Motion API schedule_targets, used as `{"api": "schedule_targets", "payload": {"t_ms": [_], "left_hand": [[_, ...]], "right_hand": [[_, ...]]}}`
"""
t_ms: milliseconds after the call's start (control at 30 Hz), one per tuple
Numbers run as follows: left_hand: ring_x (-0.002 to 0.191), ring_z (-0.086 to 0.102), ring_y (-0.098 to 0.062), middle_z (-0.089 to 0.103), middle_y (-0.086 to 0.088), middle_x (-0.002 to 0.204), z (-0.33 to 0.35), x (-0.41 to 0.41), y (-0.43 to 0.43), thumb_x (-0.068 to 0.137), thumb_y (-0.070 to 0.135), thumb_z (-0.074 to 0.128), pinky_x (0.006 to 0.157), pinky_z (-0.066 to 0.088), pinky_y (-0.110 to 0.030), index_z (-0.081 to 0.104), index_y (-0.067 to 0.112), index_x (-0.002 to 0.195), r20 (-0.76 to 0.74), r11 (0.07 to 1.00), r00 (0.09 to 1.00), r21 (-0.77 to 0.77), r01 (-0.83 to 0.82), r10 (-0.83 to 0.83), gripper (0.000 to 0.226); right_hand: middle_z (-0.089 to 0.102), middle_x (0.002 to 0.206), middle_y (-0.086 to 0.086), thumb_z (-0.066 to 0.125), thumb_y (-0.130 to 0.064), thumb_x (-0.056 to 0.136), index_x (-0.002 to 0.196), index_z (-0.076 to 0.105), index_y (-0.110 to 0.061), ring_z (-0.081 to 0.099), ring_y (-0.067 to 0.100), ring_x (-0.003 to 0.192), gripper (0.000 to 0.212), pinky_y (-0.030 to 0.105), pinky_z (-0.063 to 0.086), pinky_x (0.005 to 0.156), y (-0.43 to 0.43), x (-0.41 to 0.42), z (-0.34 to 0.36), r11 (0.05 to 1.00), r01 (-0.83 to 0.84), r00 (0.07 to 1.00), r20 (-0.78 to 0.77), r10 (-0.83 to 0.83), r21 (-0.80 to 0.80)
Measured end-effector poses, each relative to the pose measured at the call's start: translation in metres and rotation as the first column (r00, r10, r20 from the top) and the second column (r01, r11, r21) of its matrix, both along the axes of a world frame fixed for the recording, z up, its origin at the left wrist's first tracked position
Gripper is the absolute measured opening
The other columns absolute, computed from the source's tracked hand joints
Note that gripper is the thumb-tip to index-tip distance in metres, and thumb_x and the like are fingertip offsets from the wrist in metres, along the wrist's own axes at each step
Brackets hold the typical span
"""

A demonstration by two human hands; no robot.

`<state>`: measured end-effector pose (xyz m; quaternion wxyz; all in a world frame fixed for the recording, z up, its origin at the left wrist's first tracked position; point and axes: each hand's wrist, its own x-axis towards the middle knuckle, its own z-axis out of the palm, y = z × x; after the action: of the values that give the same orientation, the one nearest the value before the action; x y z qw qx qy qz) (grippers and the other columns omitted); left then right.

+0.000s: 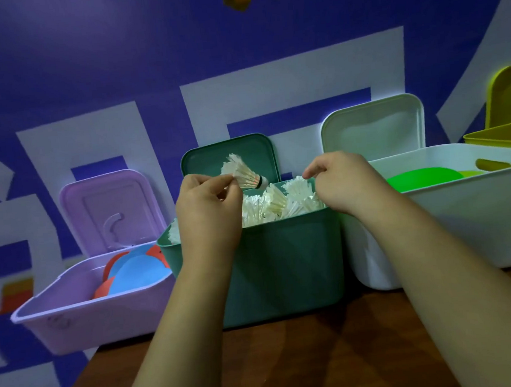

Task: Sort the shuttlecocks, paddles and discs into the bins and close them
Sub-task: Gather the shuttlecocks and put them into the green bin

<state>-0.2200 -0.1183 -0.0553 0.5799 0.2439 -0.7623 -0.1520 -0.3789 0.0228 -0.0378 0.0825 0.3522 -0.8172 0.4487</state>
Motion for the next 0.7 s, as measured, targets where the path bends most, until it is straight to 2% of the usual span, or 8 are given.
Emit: {"api": "schedule_targets", "payload": {"t_ms": [200, 233, 300, 367, 433, 500, 600, 700], "left_hand": [[0.077, 0.052, -0.005, 0.059, 0.004, 0.100, 0.035, -0.033, -0.018, 0.101, 0.024, 0.061, 0.065, 0.033, -0.006, 0.082, 0.022, 0.110, 0.101, 0.999, 0.994, -0.018, -0.046, 0.047, 0.023], [0.072, 0.055, -0.007, 0.062, 0.005, 0.092, 0.041, -0.042, -0.020, 0.101, 0.022, 0.061, 0.062, 0.040, -0.010, 0.082, 0.020, 0.106, 0.121, 0.999, 0.992, -0.020, -0.030, 0.032, 0.022], [0.068, 0.066, -0.022, 0.069, 0.002, 0.078, 0.050, -0.061, -0.027, 0.099, 0.018, 0.059, 0.061, 0.058, -0.033, 0.082, 0.016, 0.097, 0.168, 1.000, 0.986, 0.031, -0.001, -0.004, 0.023], [0.075, 0.069, -0.032, 0.073, -0.007, 0.081, 0.056, -0.081, -0.036, 0.099, 0.015, 0.055, 0.067, 0.061, -0.042, 0.079, 0.010, 0.094, 0.320, 0.997, 0.947, 0.056, -0.052, 0.032, 0.025], [0.077, 0.068, -0.029, 0.072, -0.009, 0.091, 0.056, -0.097, -0.038, 0.100, 0.013, 0.051, 0.066, 0.059, -0.040, 0.073, 0.004, 0.099, 0.570, 0.987, 0.816, 0.057, -0.151, 0.092, 0.023], [0.074, 0.059, -0.023, 0.064, -0.008, 0.094, 0.050, -0.104, -0.038, 0.097, 0.009, 0.050, 0.064, 0.050, -0.034, 0.065, 0.003, 0.101, 0.677, 0.977, 0.726, 0.049, -0.206, 0.119, 0.017], [0.074, 0.053, -0.020, 0.059, -0.009, 0.099, 0.044, -0.103, -0.032, 0.090, 0.001, 0.044, 0.065, 0.046, -0.034, 0.056, 0.005, 0.100, 0.642, 0.978, 0.760, 0.075, -0.196, 0.103, 0.016], [0.087, 0.052, -0.023, 0.055, -0.010, 0.112, 0.044, -0.101, -0.023, 0.091, -0.001, 0.042, 0.073, 0.043, -0.035, 0.052, 0.007, 0.109, 0.613, 0.989, 0.782, 0.014, -0.150, 0.110, 0.022]], "right_hand": [[0.073, 0.117, 0.003, 0.047, -0.007, 0.092, 0.107, 0.080, -0.028, 0.066, 0.025, 0.100, 0.042, 0.029, 0.051, 0.086, 0.006, -0.011, -0.001, 0.998, -0.006, 0.999, 0.037, 0.008, -0.056], [0.072, 0.116, 0.003, 0.047, -0.008, 0.093, 0.107, 0.080, -0.028, 0.066, 0.024, 0.099, 0.041, 0.029, 0.050, 0.085, 0.006, -0.012, -0.001, 0.998, -0.013, 0.999, 0.039, 0.016, -0.060], [0.072, 0.114, 0.003, 0.046, -0.009, 0.094, 0.106, 0.080, -0.028, 0.065, 0.024, 0.097, 0.041, 0.028, 0.048, 0.082, 0.006, -0.014, 0.000, 0.997, -0.029, 0.999, 0.043, 0.032, -0.068], [0.072, 0.112, 0.003, 0.046, -0.010, 0.094, 0.104, 0.080, -0.028, 0.065, 0.023, 0.095, 0.040, 0.027, 0.047, 0.080, 0.006, -0.016, 0.001, 0.996, -0.043, 0.998, 0.042, 0.046, -0.073], [0.072, 0.111, 0.002, 0.045, -0.011, 0.095, 0.104, 0.080, -0.029, 0.065, 0.023, 0.096, 0.040, 0.027, 0.047, 0.080, 0.008, -0.017, 0.002, 0.996, -0.053, 0.998, 0.040, 0.056, -0.072], [0.073, 0.109, 0.002, 0.045, -0.011, 0.094, 0.105, 0.080, -0.028, 0.066, 0.024, 0.095, 0.041, 0.027, 0.048, 0.079, 0.010, -0.018, 0.003, 0.995, -0.058, 0.997, 0.044, 0.062, -0.076], [0.073, 0.107, 0.002, 0.044, -0.009, 0.095, 0.105, 0.080, -0.027, 0.067, 0.025, 0.092, 0.041, 0.029, 0.052, 0.079, 0.013, -0.018, 0.004, 0.994, -0.071, 0.996, 0.050, 0.075, -0.089], [0.073, 0.109, 0.002, 0.045, -0.008, 0.094, 0.105, 0.080, -0.025, 0.068, 0.026, 0.095, 0.041, 0.032, 0.057, 0.085, 0.015, -0.017, 0.005, 0.992, -0.065, 0.996, 0.048, 0.070, -0.107]]}}
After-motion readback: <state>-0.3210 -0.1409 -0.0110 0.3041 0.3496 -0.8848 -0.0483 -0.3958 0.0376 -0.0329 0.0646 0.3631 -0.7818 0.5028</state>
